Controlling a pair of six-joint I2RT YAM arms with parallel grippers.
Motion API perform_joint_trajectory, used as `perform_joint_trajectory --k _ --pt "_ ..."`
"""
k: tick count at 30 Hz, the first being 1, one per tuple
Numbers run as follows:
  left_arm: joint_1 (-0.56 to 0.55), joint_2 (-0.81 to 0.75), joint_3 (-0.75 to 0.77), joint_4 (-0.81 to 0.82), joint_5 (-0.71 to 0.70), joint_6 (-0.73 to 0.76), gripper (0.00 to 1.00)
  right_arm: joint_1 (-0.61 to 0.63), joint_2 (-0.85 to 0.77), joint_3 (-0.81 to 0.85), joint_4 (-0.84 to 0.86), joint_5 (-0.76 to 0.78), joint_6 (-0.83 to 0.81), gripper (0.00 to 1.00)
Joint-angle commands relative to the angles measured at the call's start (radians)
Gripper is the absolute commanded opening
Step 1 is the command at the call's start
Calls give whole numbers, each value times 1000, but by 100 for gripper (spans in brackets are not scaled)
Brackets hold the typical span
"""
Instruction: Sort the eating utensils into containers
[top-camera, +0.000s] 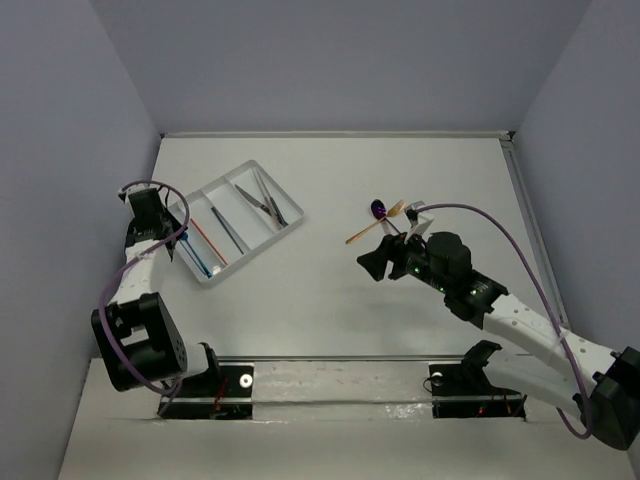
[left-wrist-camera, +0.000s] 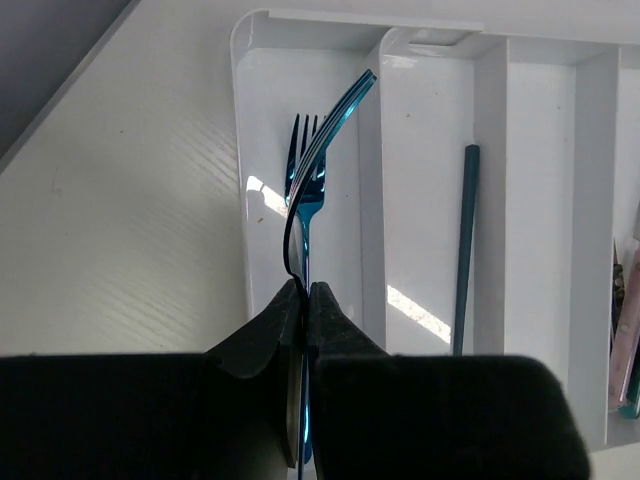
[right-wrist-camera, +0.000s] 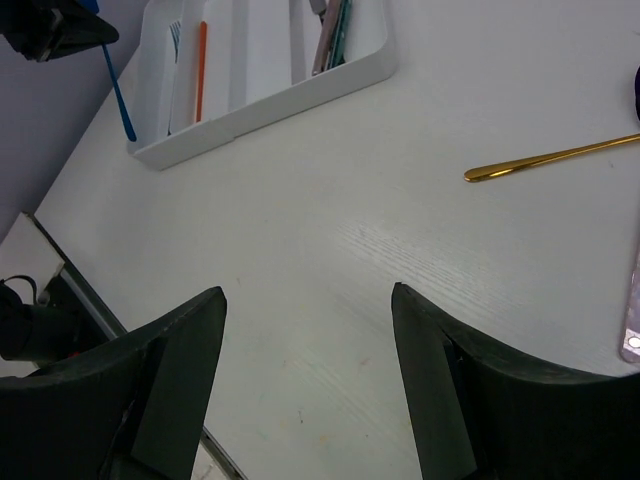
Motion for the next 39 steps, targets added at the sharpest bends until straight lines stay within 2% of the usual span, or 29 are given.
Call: perform_joint_trajectory --k 1,4,5,8,9,11,12,13,15,18,22,27,29,30,35,39 --pt "9 50 58 58 9 15 0 7 4 19 11 7 -17 73" --pt "9 111 75 64 1 12 0 7 8 19 12 13 -17 73" --pt "9 122 84 66 4 11 4 7 13 19 12 16 -19 73" --pt "9 146 101 60 9 9 32 7 42 22 16 18 -24 73" --pt "9 145 101 58 11 11 50 7 51 25 16 18 -25 73" --pt "9 119 97 64 23 3 68 7 79 31 11 30 -25 72" --pt "9 102 92 71 30 3 68 7 79 33 12 35 -25 72" --pt "9 87 86 77 46 -11 84 7 94 34 11 42 -24 72" --pt "9 22 60 91 107 -32 93 7 119 37 9 76 -17 71" --pt "-54 -91 37 127 133 -48 94 7 146 53 -15 182 -4 70" --pt "-227 -272 29 158 121 -20 96 7 234 94 -70 324 24 65" --pt "-351 -392 14 184 182 18 98 7 381 151 -99 404 91 63" --pt "-422 -433 6 183 192 29 98 7 477 201 -109 468 117 68" --pt "-445 -447 6 180 189 40 99 7 514 223 -113 488 127 77" --pt "-566 -510 18 143 163 72 99 -13 728 394 -156 568 170 79" --pt "-641 -555 17 155 214 72 99 -22 879 508 -185 611 209 78"
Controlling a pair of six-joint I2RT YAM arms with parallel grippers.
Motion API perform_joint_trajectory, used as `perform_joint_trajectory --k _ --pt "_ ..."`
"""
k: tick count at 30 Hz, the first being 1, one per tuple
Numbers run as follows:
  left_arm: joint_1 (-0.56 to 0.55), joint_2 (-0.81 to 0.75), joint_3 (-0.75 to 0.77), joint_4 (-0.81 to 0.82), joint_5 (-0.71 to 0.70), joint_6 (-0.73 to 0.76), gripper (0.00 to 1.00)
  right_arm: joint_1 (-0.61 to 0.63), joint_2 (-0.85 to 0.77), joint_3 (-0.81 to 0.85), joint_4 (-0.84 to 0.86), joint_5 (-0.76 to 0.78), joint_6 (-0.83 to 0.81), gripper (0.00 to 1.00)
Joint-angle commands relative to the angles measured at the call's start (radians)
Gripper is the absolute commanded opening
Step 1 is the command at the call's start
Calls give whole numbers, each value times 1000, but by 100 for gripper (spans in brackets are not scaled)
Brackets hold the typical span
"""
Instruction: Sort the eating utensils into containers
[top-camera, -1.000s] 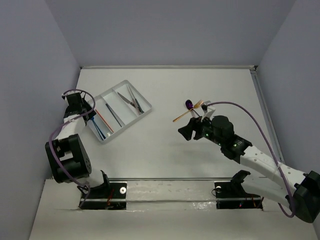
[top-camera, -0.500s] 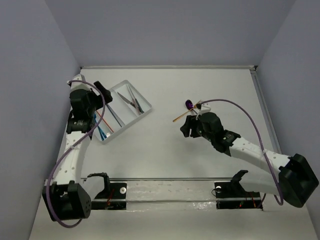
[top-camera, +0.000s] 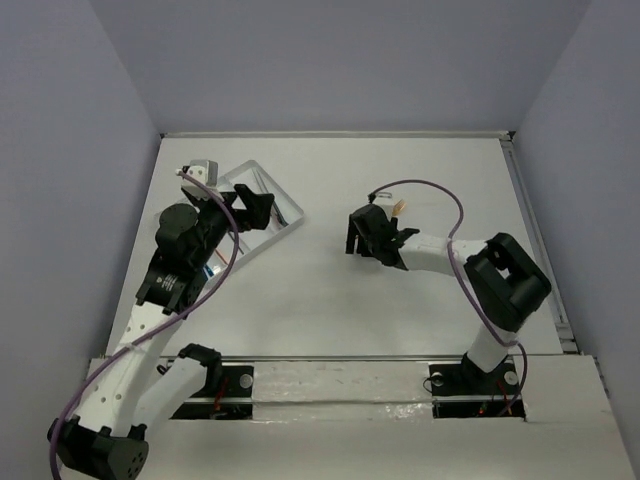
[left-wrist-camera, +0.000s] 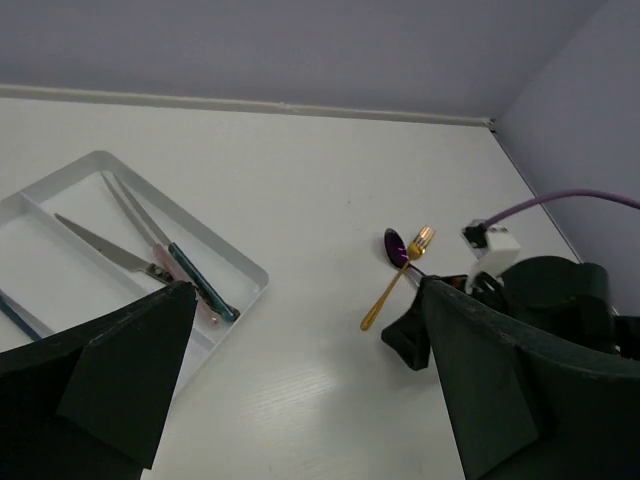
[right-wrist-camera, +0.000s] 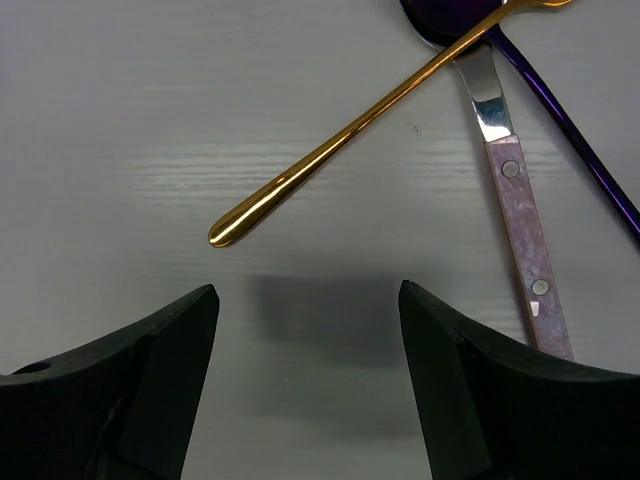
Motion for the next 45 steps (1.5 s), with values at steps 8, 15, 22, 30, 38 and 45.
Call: perform_joint_trajectory --k 8,15,22,30,38,45 --pt "-128 -86 1 -7 107 33 99 -22 233 272 -141 215 157 75" --pt "-157 -127 2 -7 93 33 99 -22 359 399 -279 300 184 68" --pt "-158 -126 0 -2 98 32 99 -50 385 390 -299 318 209 55" --pt "-158 -104 -3 -4 85 36 99 -73 401 350 -238 295 206 40" --pt "-158 -63 -3 -8 75 39 99 -82 341 235 -132 237 215 5" --pt "-158 -18 -6 -5 90 39 99 -82 179 105 -83 260 166 0"
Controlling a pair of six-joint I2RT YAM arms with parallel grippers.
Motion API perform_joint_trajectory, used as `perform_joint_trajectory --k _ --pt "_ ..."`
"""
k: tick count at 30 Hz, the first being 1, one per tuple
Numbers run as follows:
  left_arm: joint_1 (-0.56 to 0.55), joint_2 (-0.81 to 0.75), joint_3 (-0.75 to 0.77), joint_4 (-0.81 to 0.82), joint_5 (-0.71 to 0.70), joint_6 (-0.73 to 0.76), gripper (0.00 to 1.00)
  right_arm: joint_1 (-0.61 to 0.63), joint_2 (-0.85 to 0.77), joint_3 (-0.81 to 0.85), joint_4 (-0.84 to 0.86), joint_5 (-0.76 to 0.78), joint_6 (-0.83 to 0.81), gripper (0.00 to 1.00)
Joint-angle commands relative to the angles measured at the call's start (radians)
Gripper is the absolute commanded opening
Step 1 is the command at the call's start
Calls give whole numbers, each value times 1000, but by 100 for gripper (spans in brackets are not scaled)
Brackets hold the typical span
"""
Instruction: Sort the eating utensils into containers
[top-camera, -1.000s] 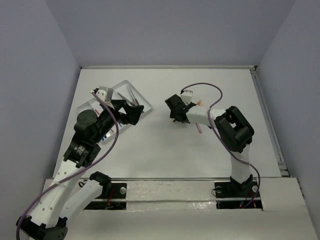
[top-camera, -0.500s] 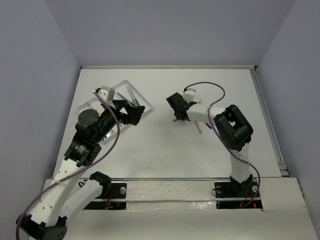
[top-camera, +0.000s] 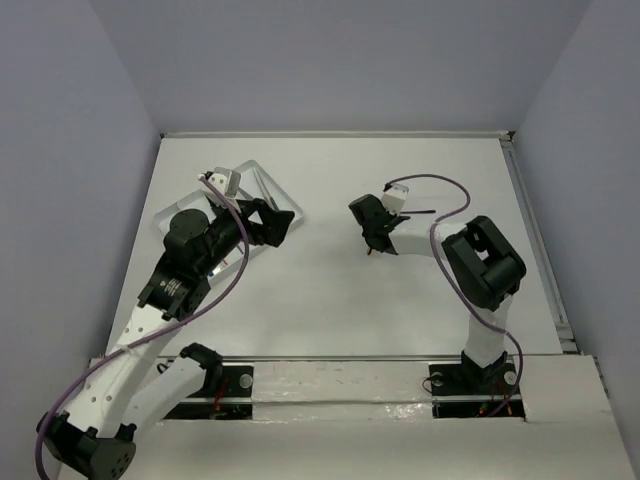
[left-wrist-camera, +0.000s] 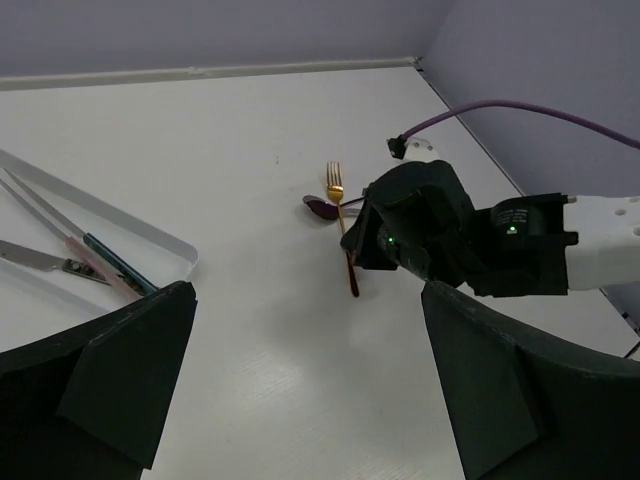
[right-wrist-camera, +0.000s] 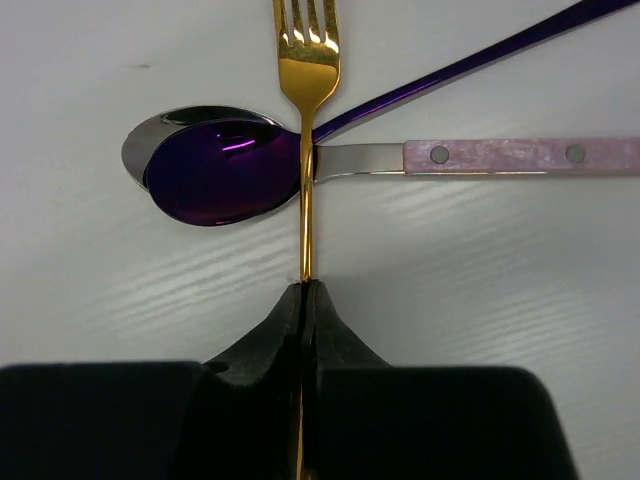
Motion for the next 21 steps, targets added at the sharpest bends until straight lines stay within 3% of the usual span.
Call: perform_joint_trajectory --k 1,5,9,17,21 --pt "-6 25 -5 35 18 10 99 -8 -85 -117 -31 -12 -62 0" --pt "-6 95 -5 40 92 -33 99 3 -246 -218 96 -43 -182 0" --pt "-6 128 -22 80 161 -114 98 3 -456 -325 210 -191 -341 0" --pt "-32 163 -88 198 166 -266 96 3 -556 -356 189 -347 -409 0" --pt "-105 235 -84 264 131 -311 94 3 -647 -415 267 -536 -453 0"
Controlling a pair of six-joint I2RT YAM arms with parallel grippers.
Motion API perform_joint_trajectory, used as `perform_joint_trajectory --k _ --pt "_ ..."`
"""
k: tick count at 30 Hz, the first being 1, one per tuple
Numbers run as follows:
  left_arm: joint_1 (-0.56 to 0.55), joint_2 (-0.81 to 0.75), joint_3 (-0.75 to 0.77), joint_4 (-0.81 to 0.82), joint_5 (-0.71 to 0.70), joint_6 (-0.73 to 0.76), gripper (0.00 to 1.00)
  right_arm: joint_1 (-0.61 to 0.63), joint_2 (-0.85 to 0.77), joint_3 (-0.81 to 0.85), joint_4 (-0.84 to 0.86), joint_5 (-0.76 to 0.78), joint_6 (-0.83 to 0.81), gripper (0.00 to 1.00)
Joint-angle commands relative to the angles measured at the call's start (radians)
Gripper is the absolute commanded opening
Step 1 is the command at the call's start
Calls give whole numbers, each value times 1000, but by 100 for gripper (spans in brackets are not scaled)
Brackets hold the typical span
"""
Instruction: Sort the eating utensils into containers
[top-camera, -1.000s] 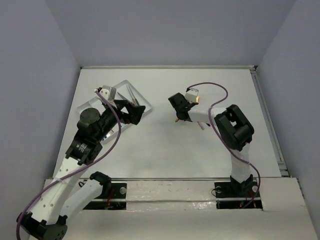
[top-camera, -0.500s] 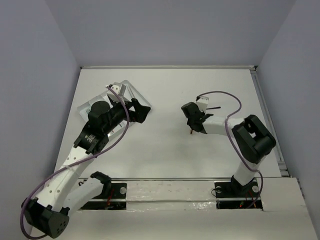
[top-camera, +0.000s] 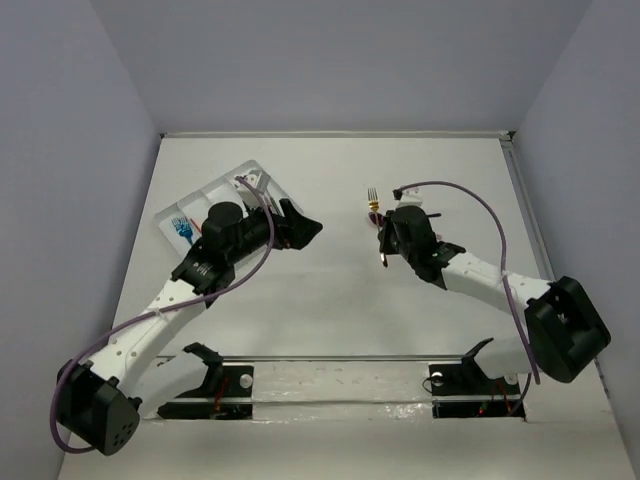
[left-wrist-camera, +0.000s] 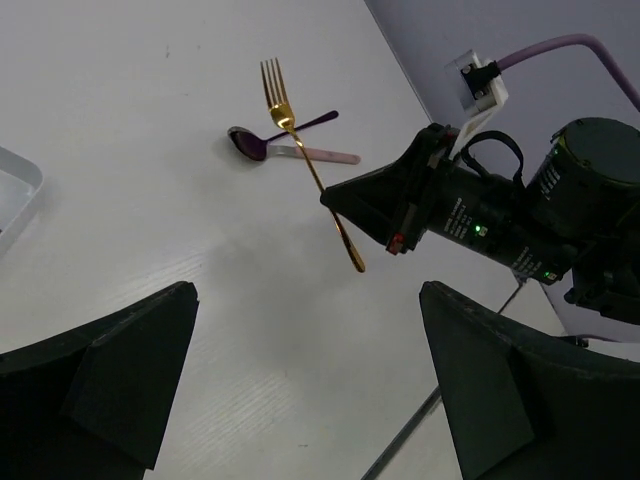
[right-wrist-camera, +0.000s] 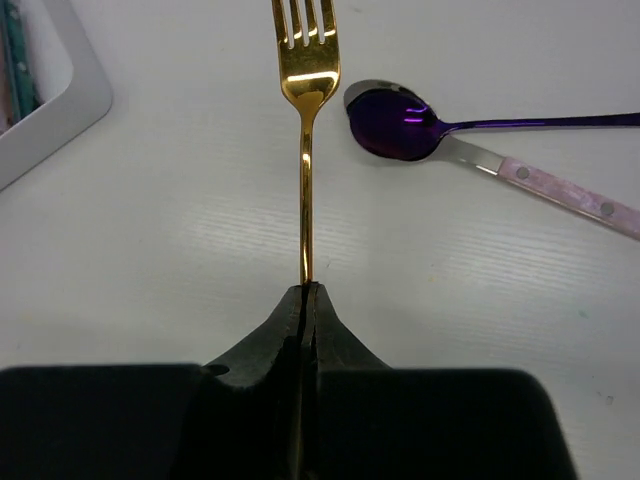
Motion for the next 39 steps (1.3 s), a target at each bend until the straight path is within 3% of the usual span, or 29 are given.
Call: perform_joint_trajectory --k 1,3,8,17,20,22,23,24,28,32,33,34,36,39 --pt "-83 66 -1 145 -27 -86 94 16 -109 -52 127 -233 -68 0" --pt "-120 116 -1 200 -66 -115 91 28 -155 -79 168 -297 -68 0" --pt "-131 224 -40 356 -177 -179 73 80 -196 -115 222 -387 -60 0" --pt "-151 411 -6 490 -197 -204 72 149 -178 -108 267 -399 -66 0" --pt "-151 449 13 493 -220 -187 65 160 -170 -110 282 -413 -60 0" --pt "-151 471 23 495 -225 -185 57 169 -169 -113 290 -413 -57 0" --pt "-151 485 25 495 -225 -185 47 169 -167 -115 293 -416 -57 0" --pt "-151 486 25 504 -225 -187 25 169 -163 -113 291 -417 -56 0" --pt "-151 470 16 503 -229 -175 2 169 -157 -115 283 -394 -49 0" --pt "-160 433 23 440 -249 -152 0 169 -163 -115 276 -380 -36 0" --pt "-160 424 22 420 -255 -149 0 169 -163 -109 271 -380 -25 9" --pt "-160 414 22 407 -257 -147 0 169 -163 -105 265 -385 -20 9" --pt "-160 388 46 345 -283 -124 0 169 -172 -101 256 -399 -11 42" --pt "-151 345 74 234 -347 -77 0 169 -213 -101 236 -448 -14 74"
